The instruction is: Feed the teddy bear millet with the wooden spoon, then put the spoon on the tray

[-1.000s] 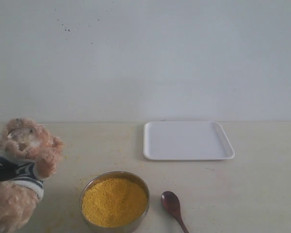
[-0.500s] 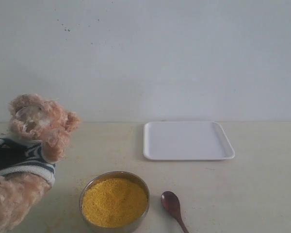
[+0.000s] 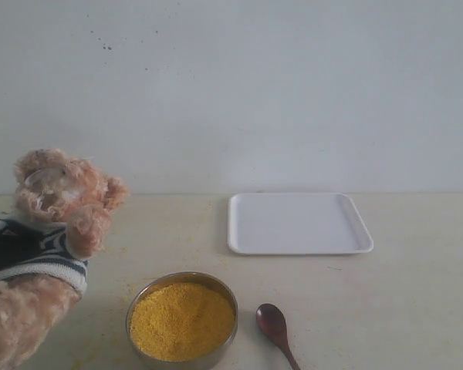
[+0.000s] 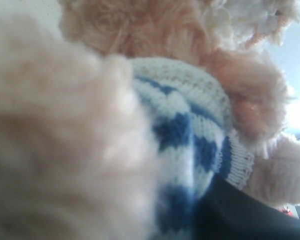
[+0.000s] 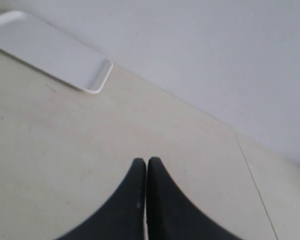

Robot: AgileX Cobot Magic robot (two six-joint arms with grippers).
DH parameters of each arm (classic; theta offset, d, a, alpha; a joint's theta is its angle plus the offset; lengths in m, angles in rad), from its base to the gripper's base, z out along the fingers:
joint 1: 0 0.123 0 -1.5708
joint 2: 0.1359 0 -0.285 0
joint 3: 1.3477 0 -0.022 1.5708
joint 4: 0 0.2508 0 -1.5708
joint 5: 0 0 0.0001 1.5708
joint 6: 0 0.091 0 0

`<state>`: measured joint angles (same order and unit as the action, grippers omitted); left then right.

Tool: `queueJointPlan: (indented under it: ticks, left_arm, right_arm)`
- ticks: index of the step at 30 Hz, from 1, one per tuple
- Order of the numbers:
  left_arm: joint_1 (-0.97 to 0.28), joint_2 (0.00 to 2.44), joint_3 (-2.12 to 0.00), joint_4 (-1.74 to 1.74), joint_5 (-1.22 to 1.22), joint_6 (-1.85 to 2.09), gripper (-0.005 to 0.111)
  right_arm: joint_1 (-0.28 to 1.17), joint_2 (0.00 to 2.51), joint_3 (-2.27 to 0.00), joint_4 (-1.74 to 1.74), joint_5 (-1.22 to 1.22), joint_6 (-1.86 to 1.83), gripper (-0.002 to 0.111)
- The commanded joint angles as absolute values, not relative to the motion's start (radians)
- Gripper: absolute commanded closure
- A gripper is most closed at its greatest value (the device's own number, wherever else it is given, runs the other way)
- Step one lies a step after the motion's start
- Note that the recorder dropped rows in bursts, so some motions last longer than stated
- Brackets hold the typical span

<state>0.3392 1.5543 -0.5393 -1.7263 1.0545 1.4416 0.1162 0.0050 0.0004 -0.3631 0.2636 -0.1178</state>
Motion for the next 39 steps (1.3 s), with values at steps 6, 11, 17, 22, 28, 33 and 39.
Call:
queueJointPlan:
  ticks: [6,11,17,22,28,33,39]
  left_arm:
    - [0.339,1.546,-0.536,-1.744,1.031,1.449,0.103]
    - [0.339,1.546,-0.536,-1.744,1.031,1.449,0.103]
    - [0.339,1.546,-0.536,-1.744,1.031,1.449,0.103]
    - [0.339,1.546,-0.536,-1.744,1.031,1.449,0.103]
    - [0.339,1.546,-0.536,-1.744,1.031,1.449,0.103]
    - [0.339,1.546,-0.536,-1.744,1.027,1.449,0.103]
    - [0.339,1.546,-0.536,-1.744,1.021,1.457,0.103]
  right_arm:
    - [0.110,0.000,0.000,-0.355,-0.175,0.043,0.109]
    - [0.110,0.000,0.000,-0.107,-0.455,0.530,0.109]
    - [0.110,0.000,0.000,0.119,-0.491,0.678,0.109]
    - [0.110,0.000,0.000,0.382,-0.535,0.596,0.109]
    - [0.110,0.000,0.000,0.715,-0.905,0.718,0.109]
    - [0.110,0.000,-0.094,0.723,-0.961,1.001,0.109]
    - [0.110,0.094,-0.360,0.212,-0.755,0.540,0.109]
